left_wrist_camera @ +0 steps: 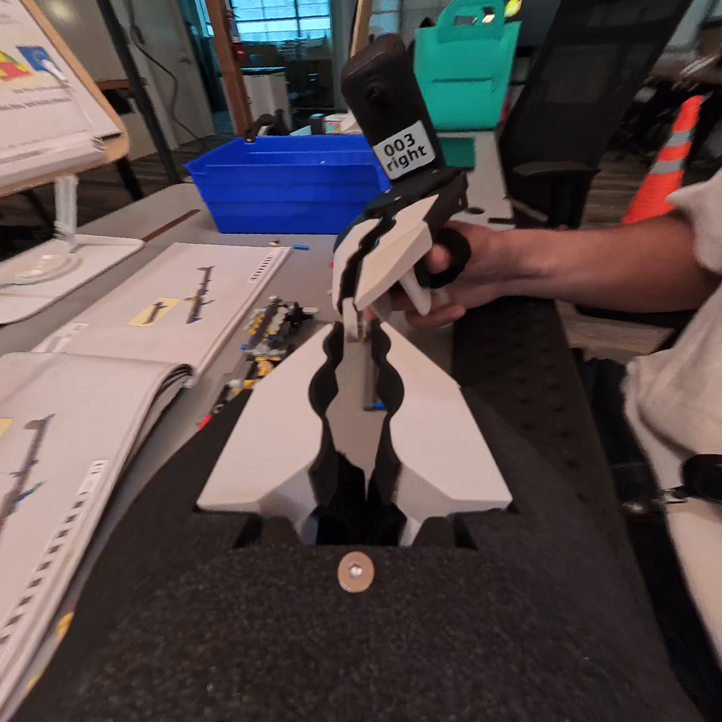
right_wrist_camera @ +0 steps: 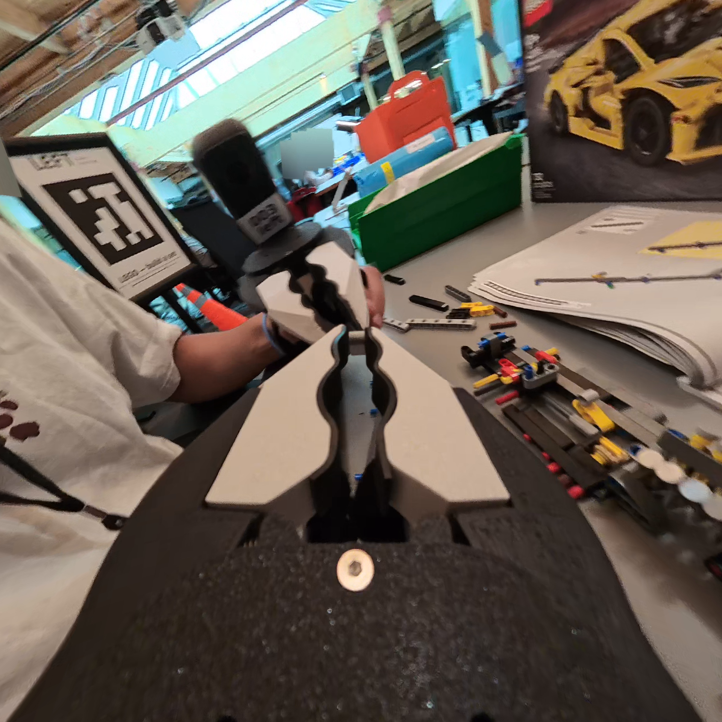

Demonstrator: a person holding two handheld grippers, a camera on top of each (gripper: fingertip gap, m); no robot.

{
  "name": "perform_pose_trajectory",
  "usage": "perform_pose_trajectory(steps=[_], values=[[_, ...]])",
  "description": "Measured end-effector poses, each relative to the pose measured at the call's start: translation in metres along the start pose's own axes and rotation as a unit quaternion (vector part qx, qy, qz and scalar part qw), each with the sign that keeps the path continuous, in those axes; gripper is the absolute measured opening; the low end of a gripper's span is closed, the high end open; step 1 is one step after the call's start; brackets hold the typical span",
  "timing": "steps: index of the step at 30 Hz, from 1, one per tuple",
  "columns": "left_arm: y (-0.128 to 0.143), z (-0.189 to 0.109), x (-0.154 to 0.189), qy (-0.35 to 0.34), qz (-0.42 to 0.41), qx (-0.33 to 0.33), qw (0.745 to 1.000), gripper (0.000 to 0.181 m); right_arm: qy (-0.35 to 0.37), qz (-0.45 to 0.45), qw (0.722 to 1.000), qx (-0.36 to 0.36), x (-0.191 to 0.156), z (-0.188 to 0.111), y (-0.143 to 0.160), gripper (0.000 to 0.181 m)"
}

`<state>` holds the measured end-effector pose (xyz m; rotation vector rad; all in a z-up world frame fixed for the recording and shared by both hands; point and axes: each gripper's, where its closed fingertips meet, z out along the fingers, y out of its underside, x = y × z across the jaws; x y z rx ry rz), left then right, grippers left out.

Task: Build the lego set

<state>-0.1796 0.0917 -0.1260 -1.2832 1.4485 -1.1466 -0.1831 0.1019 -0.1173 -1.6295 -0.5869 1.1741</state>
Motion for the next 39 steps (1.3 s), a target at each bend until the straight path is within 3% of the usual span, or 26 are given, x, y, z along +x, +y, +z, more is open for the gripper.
perform_pose_trajectory(steps=[5,12,14,21,29,39], values=[[0.008,-0.003,-0.020,-0.133,0.141,-0.042,0.980,0.021,0.010,0.083,0.996,0.025,0.016,-0.008,-0.004,0.006],[0.003,0.009,-0.017,-0.183,0.211,-0.053,0.959,0.017,-0.026,0.116,0.992,0.031,0.008,-0.004,-0.005,0.006],[0.004,0.011,-0.014,-0.177,0.215,-0.053,0.959,0.008,-0.028,0.119,0.992,0.034,0.007,-0.003,-0.005,0.006],[0.015,0.012,-0.011,-0.174,0.283,-0.082,0.940,0.007,-0.013,0.050,0.998,-0.022,0.007,-0.005,0.010,0.006],[0.022,0.013,-0.006,-0.153,0.306,-0.094,0.935,0.007,-0.011,0.016,0.997,-0.069,0.005,-0.002,0.025,0.007],[0.028,0.011,-0.002,-0.135,0.332,-0.106,0.928,0.006,-0.033,0.059,0.994,-0.088,0.002,-0.001,0.032,0.007]])
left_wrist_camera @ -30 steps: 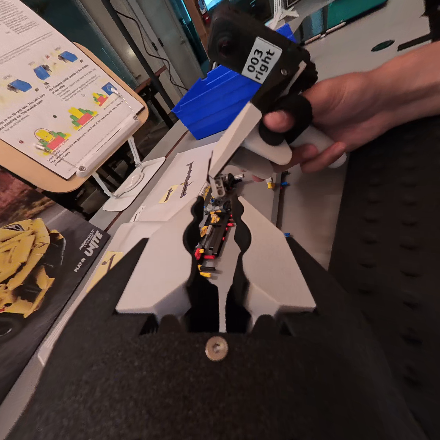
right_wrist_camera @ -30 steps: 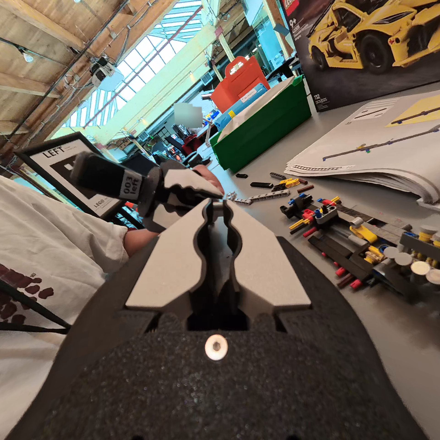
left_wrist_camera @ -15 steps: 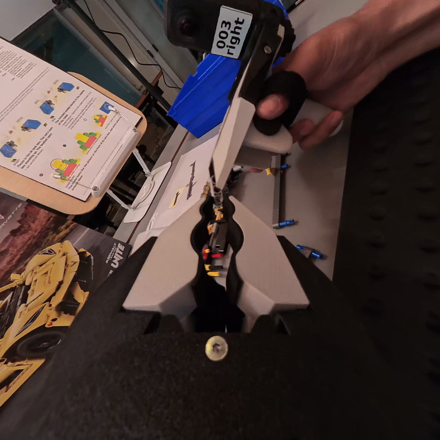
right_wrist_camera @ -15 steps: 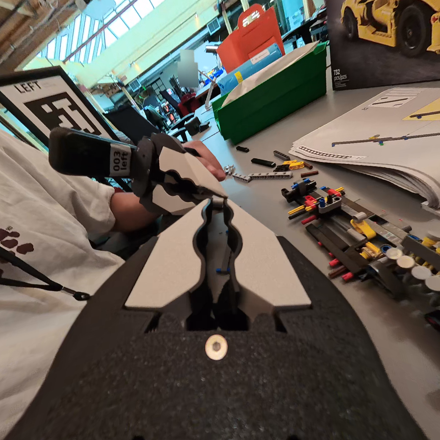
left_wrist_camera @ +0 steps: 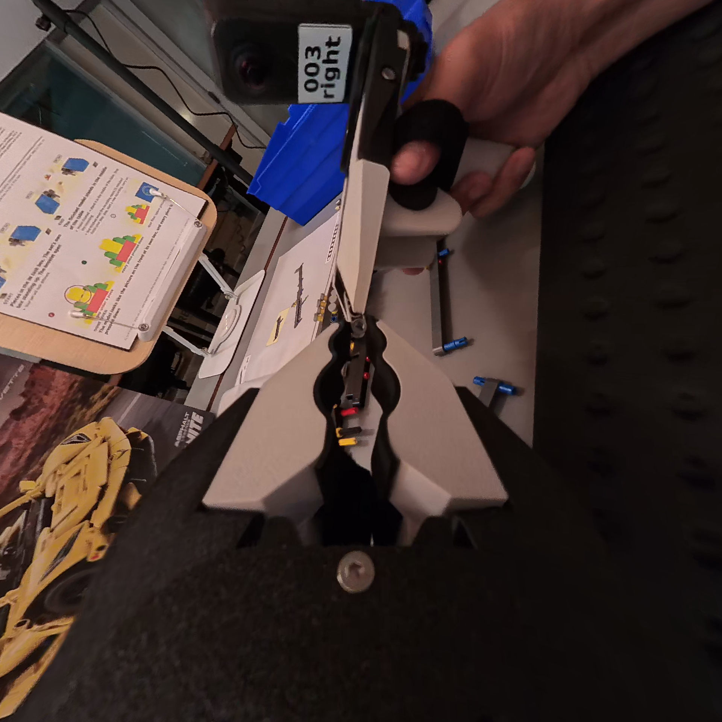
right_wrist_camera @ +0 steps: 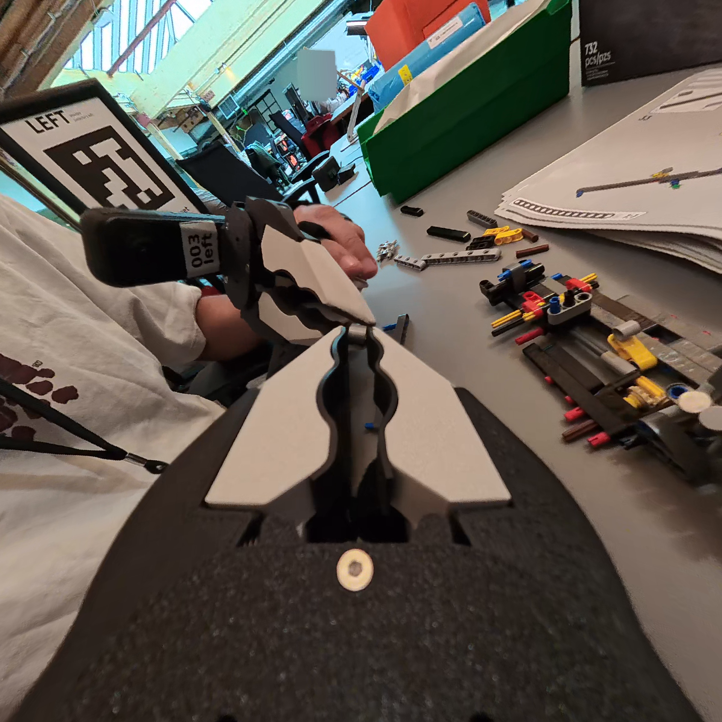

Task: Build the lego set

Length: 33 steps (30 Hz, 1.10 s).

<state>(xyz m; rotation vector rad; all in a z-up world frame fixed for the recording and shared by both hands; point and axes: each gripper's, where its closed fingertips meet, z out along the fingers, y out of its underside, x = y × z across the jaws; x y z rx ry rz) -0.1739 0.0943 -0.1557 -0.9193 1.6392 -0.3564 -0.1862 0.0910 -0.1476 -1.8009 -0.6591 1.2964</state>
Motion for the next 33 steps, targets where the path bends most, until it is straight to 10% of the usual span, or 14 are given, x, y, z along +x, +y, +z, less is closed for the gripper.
perform_pose_trajectory(steps=[11,17,33], values=[[0.010,0.001,0.006,-0.008,0.085,-0.050,0.995,0.006,0.022,0.006,0.999,-0.031,0.006,0.002,0.010,0.006],[0.038,-0.032,0.039,0.255,-0.185,-0.107,0.943,0.027,0.123,-0.074,0.982,-0.126,0.031,-0.005,0.039,0.006],[0.057,-0.009,0.064,0.336,-0.135,-0.167,0.917,0.007,0.147,-0.092,0.982,-0.077,0.036,-0.010,0.023,0.006]])
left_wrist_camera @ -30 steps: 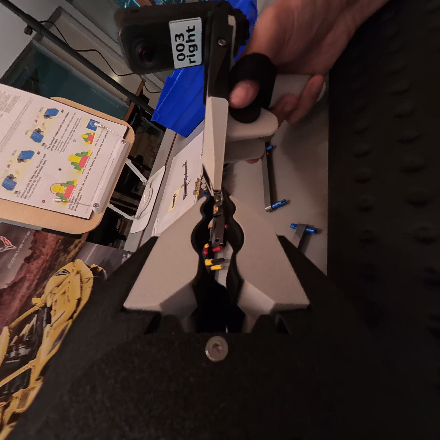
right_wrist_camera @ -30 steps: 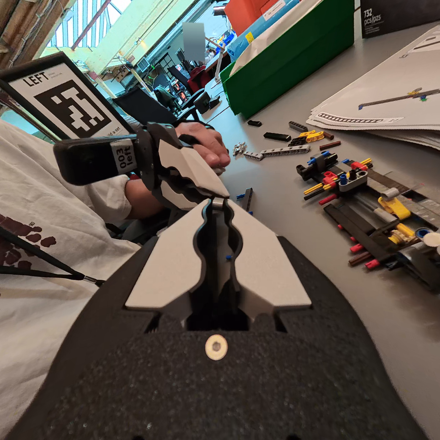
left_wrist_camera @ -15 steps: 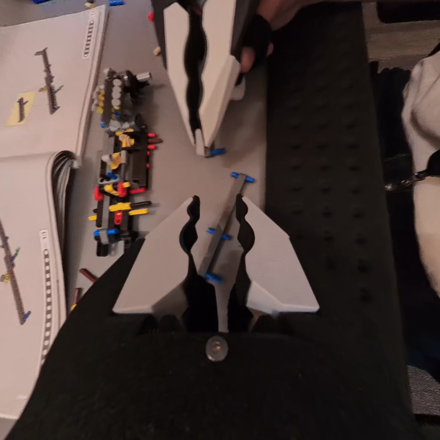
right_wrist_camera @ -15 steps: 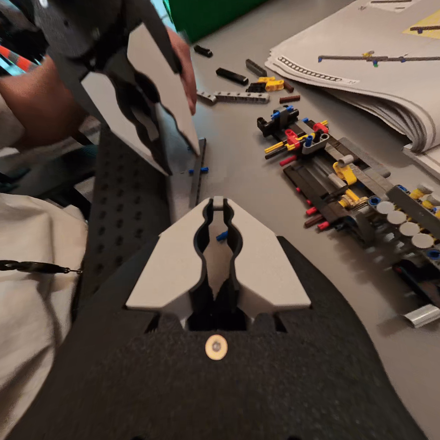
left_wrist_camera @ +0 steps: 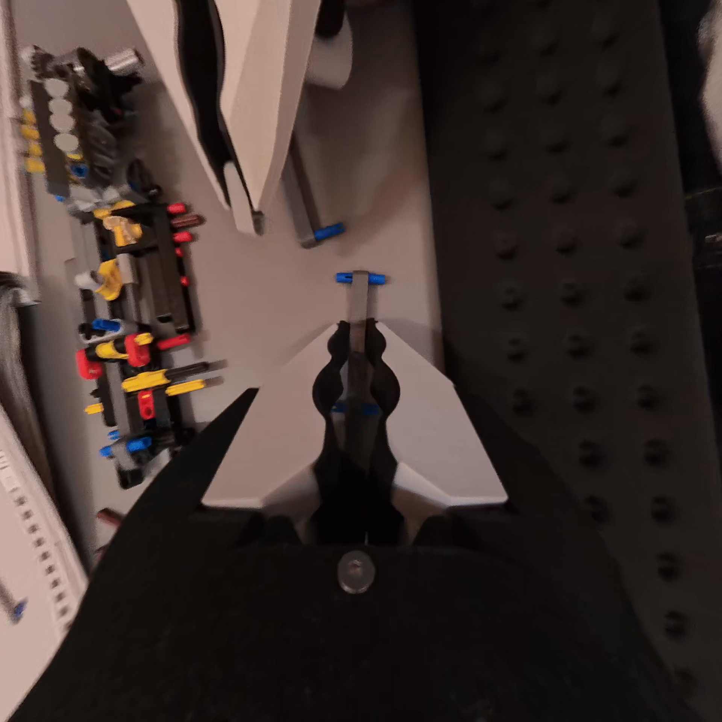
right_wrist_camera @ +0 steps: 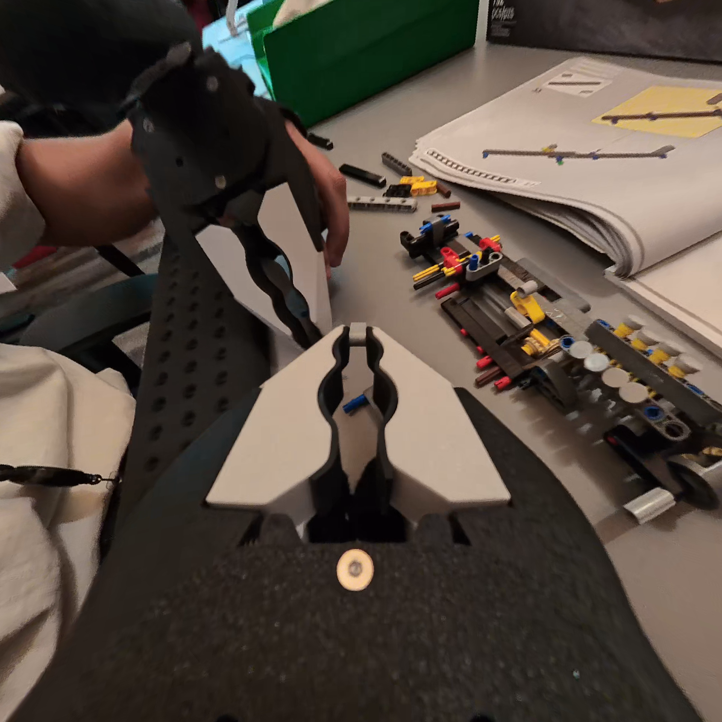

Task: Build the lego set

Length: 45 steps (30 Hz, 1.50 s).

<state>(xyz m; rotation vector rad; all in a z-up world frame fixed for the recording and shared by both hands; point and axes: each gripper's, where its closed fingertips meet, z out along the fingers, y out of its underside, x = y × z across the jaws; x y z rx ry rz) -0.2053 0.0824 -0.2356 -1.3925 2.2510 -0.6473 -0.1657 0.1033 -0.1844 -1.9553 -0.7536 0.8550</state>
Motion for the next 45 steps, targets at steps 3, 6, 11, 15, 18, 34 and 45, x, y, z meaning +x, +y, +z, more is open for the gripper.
perform_pose_trajectory(steps=[3,6,11,15,18,34,45], values=[[-0.008,-0.011,-0.013,-0.071,0.018,0.015,0.997,0.007,0.008,0.008,0.999,0.036,0.004,-0.008,-0.011,0.006],[-0.031,-0.036,-0.002,-0.080,-0.001,0.075,0.994,0.007,0.012,0.005,0.998,0.065,0.005,-0.015,-0.020,0.006],[-0.046,-0.057,0.046,0.015,-0.055,0.077,0.995,0.007,0.009,0.008,0.998,0.057,0.004,-0.011,-0.018,0.006],[-0.035,-0.032,0.052,0.000,-0.057,0.039,0.998,0.007,0.010,-0.011,0.999,0.037,0.000,-0.005,-0.012,0.006],[-0.038,-0.017,0.056,0.010,-0.082,0.052,0.995,0.007,0.012,-0.019,0.999,0.036,-0.001,-0.005,-0.011,0.006],[0.022,-0.069,0.067,0.045,-0.139,0.138,0.979,0.030,-0.006,-0.002,0.999,0.039,-0.003,-0.005,-0.011,0.006],[-0.025,-0.048,0.065,0.049,-0.107,0.130,0.984,0.026,-0.008,-0.002,0.999,0.034,-0.003,-0.002,-0.010,0.006]])
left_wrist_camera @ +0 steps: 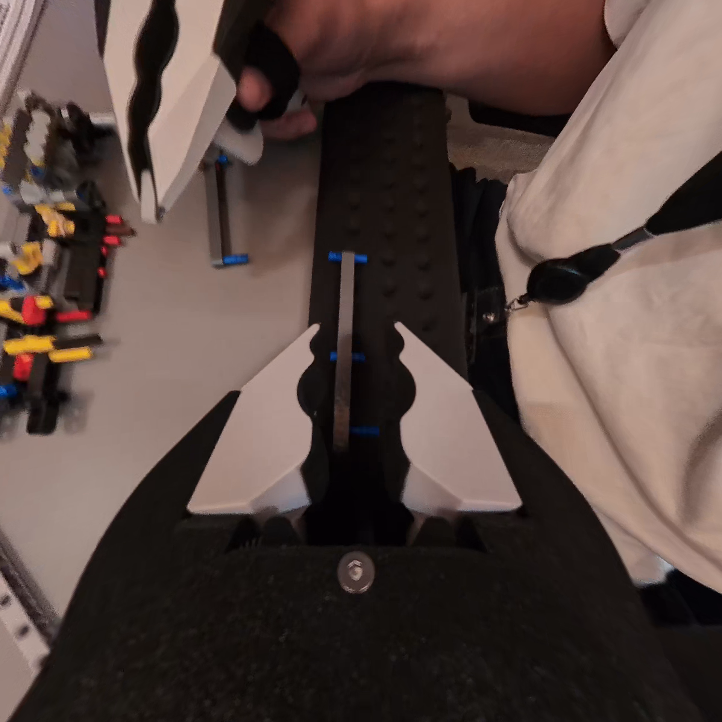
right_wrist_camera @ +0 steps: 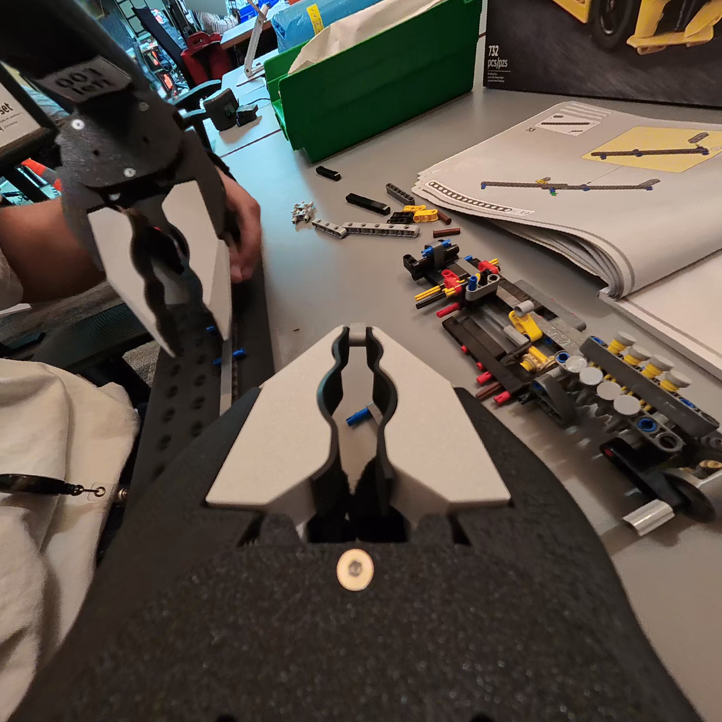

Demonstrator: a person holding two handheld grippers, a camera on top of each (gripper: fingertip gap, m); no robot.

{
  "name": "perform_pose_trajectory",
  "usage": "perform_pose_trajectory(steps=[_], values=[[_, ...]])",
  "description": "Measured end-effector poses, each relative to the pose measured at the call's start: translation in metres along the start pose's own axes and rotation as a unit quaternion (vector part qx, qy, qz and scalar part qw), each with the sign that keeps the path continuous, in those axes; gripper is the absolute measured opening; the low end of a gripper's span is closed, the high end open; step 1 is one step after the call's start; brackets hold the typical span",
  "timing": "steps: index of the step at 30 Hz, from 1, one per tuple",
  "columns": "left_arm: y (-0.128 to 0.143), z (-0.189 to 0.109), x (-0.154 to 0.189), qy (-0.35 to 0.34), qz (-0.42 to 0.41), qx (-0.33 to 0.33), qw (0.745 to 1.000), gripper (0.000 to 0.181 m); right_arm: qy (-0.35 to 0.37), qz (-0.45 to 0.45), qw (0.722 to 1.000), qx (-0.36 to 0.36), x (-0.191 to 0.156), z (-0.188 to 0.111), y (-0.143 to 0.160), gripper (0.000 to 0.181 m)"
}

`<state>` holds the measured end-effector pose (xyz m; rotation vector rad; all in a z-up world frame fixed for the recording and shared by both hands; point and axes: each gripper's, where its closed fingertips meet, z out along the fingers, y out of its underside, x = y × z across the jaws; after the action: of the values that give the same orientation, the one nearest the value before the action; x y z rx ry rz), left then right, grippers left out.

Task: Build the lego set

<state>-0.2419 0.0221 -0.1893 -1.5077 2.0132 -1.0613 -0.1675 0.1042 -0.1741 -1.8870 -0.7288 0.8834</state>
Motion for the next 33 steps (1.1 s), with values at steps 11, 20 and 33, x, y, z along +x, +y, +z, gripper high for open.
perform_pose_trajectory(steps=[11,20,33], values=[[0.000,0.045,-0.007,-0.027,0.018,-0.129,0.991,0.018,-0.006,0.005,1.000,0.002,-0.001,-0.001,0.001,0.006],[0.000,0.049,-0.007,-0.025,0.029,-0.111,0.993,0.015,-0.008,0.005,1.000,-0.006,-0.002,0.001,0.003,0.006],[-0.036,0.003,-0.126,-0.243,0.303,-0.093,0.917,0.007,0.146,-0.141,0.979,0.010,0.027,-0.022,-0.028,0.006]])
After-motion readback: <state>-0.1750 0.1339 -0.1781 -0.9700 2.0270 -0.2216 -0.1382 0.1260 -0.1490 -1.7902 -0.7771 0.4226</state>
